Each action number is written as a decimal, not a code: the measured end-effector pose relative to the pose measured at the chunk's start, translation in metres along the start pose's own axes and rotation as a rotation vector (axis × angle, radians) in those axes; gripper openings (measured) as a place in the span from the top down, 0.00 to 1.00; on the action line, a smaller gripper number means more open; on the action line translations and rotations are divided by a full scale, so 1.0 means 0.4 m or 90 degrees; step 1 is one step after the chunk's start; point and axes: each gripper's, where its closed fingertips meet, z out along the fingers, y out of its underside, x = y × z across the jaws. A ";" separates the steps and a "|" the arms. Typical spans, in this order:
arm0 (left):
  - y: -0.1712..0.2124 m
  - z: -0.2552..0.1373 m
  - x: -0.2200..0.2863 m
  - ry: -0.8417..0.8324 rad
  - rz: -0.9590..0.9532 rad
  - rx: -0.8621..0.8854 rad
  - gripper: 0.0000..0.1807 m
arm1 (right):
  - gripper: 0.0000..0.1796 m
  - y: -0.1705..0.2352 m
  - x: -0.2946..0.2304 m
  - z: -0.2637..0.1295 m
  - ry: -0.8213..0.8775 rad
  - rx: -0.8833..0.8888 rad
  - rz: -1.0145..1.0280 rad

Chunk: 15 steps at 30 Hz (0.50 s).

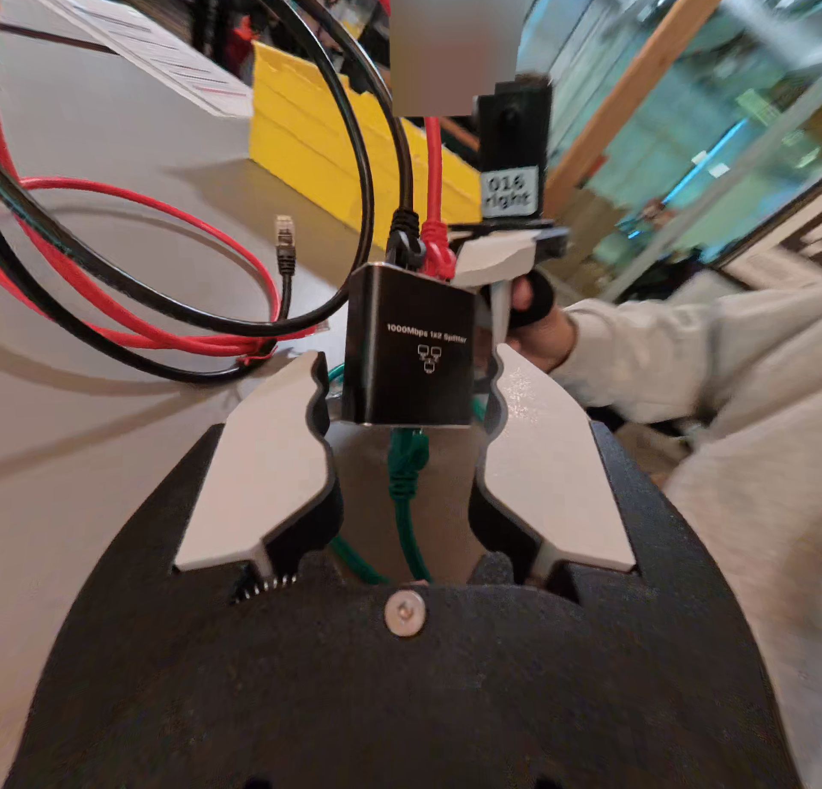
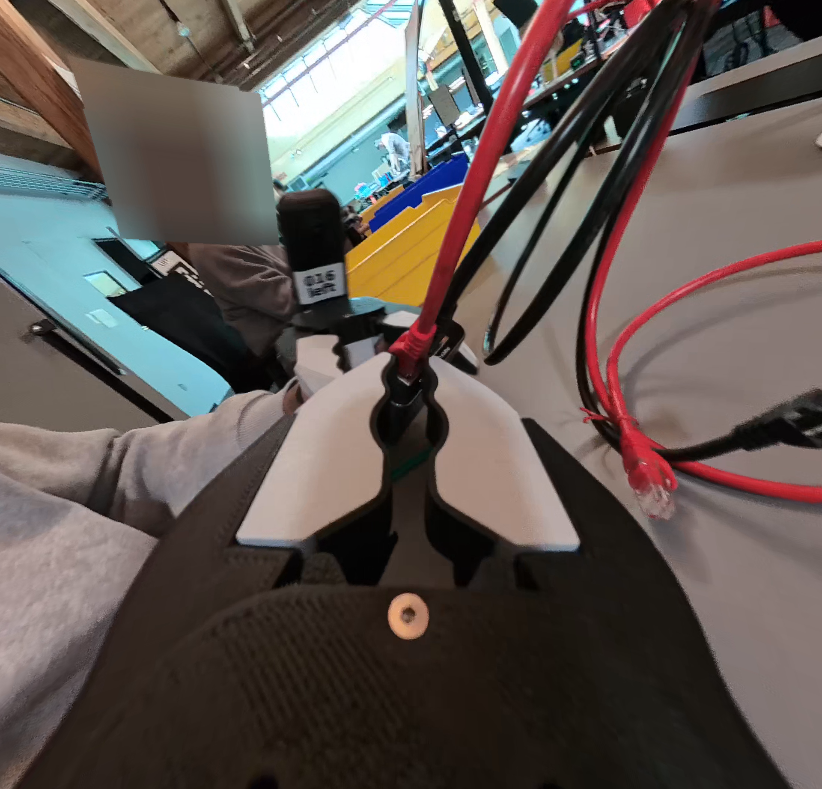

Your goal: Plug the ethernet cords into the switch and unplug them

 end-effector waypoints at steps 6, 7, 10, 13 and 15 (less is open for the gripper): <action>-0.025 -0.024 0.002 0.117 -0.156 0.074 0.66 | 0.94 0.021 -0.028 0.015 -0.050 -0.022 0.010; -0.024 -0.026 0.007 0.147 -0.188 0.079 0.67 | 0.95 0.022 -0.039 0.016 -0.067 -0.022 0.013; -0.017 -0.030 0.036 0.243 -0.254 0.067 0.80 | 0.95 0.033 -0.055 0.018 -0.089 -0.040 0.010; -0.009 -0.029 0.051 0.262 -0.237 0.042 0.83 | 0.94 0.038 -0.057 0.017 -0.088 -0.052 -0.005; -0.014 -0.033 0.043 0.245 -0.226 0.054 0.85 | 0.94 0.036 -0.046 0.015 -0.064 -0.048 -0.013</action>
